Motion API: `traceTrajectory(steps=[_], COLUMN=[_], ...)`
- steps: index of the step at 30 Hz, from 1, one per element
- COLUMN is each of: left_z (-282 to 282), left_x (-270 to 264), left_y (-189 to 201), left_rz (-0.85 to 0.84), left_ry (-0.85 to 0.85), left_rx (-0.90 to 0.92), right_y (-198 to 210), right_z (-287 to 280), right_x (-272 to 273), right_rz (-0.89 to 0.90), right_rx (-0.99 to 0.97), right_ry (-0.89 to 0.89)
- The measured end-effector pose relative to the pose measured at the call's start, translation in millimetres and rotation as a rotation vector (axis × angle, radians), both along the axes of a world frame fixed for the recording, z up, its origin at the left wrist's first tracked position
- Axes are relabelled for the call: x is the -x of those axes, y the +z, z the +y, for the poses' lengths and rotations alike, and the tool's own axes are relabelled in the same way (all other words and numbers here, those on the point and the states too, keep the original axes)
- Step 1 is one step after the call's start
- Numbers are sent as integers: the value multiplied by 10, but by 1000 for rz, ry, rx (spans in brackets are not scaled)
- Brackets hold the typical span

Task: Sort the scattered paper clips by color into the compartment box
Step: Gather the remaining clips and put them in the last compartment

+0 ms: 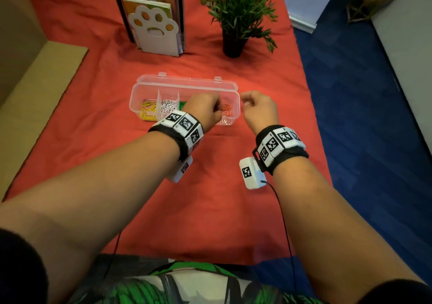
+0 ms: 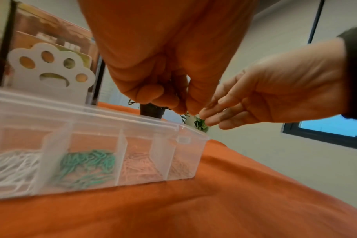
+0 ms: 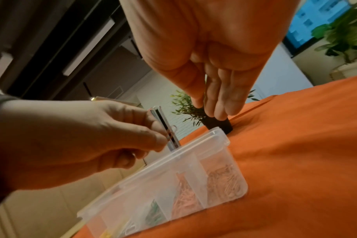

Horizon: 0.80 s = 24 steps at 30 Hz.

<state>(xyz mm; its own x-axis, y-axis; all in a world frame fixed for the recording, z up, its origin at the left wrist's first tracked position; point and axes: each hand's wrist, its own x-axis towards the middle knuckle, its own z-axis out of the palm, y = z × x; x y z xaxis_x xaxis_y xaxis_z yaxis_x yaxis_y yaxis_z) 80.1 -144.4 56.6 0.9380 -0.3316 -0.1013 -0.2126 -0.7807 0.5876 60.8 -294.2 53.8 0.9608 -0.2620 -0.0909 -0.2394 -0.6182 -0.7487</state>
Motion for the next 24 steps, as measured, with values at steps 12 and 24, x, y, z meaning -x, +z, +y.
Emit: traceTrajectory(steps=[12,24], left_z=[-336,1193], left_x=[-242,-214], left_y=[-91,-144], left_rz=[-34,-38], left_ry=[-131,652], left_rx=[-202,-58], right_y=[-259,-304], right_z=[-184,73], right_x=[-56,-284], right_rz=[124,261], right_rx=[-25,-295], right_ry=[15,33])
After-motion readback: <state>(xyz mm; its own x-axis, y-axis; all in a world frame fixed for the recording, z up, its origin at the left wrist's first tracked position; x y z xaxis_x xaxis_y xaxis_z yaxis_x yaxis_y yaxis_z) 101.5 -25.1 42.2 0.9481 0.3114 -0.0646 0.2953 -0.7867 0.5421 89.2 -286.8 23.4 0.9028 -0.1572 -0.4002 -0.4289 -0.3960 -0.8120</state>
